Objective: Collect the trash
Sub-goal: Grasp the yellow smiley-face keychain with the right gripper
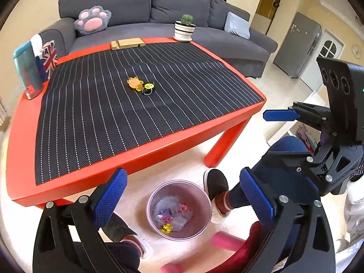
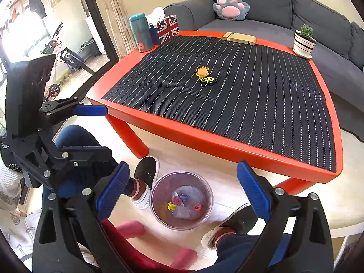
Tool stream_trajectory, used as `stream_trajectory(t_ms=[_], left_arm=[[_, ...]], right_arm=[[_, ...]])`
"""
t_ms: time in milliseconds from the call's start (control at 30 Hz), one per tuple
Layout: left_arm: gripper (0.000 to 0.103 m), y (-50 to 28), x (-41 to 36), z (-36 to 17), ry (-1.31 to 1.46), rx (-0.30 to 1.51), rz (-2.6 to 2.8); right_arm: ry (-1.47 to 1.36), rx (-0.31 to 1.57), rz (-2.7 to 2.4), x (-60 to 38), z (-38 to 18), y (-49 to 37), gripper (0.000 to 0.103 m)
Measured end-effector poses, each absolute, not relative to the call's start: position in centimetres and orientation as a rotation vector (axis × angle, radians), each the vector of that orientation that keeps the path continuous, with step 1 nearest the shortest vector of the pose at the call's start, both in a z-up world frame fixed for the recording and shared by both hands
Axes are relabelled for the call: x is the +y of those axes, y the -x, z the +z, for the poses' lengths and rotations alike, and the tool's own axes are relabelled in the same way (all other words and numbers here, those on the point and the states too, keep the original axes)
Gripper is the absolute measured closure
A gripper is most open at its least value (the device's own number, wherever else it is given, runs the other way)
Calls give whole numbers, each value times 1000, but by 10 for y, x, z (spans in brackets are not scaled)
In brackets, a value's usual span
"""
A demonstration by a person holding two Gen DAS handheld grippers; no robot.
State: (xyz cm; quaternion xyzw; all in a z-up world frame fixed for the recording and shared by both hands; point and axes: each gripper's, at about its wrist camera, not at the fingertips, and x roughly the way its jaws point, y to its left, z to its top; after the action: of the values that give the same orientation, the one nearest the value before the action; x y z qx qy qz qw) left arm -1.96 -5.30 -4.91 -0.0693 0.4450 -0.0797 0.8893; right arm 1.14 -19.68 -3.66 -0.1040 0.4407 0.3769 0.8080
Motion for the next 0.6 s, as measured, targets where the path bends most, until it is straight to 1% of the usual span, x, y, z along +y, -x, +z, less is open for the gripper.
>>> stream_trajectory(t_ms=[600], left_arm=[[8, 4, -21, -27, 169, 866, -108]], right_arm=[[207, 900, 795, -189, -13, -42, 9]])
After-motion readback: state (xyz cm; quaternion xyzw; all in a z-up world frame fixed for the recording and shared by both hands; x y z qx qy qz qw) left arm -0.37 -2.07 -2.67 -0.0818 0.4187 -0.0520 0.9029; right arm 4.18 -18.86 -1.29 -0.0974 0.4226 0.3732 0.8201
